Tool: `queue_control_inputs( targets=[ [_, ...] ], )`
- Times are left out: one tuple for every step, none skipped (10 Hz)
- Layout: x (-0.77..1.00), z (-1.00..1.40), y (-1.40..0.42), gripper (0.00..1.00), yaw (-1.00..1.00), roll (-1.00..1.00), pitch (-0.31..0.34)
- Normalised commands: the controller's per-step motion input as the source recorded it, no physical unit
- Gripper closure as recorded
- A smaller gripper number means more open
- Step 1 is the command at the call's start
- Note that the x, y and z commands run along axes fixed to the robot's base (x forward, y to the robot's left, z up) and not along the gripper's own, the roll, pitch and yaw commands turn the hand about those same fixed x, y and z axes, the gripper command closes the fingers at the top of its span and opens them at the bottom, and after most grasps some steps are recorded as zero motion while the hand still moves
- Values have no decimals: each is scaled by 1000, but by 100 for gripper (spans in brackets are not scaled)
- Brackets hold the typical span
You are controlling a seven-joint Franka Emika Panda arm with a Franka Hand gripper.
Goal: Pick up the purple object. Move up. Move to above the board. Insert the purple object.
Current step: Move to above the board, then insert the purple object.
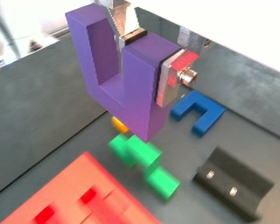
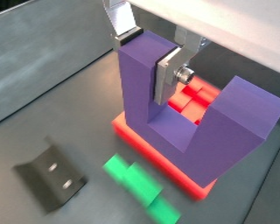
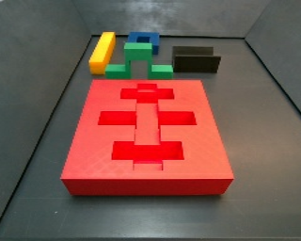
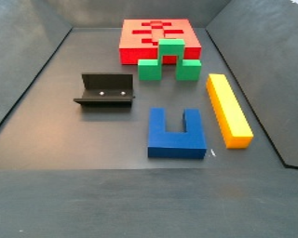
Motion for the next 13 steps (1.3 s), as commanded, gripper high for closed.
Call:
queue_control_inputs(
  targets=[
    [-149, 226, -1400, 100, 7, -6, 43],
    [-136, 236, -1400, 100, 6, 3, 59],
    [-58, 172, -876, 100, 2, 7, 83],
    [-20, 128, -628, 100, 2, 1, 100],
    [25, 76, -319, 100, 4, -1, 127],
    [33, 61, -214, 100, 8, 4, 135],
    [0, -9, -29, 100, 0, 0, 0],
    [0, -246, 0, 100, 0, -6, -10],
    [129, -591, -106, 100, -6, 197, -33],
    [229, -726, -314, 100, 0, 237, -66],
    [286, -626, -640, 100, 0, 299, -83],
    [351, -580, -691, 100, 0, 273, -59],
    [423, -500, -694, 100, 57, 206, -24]
  ],
)
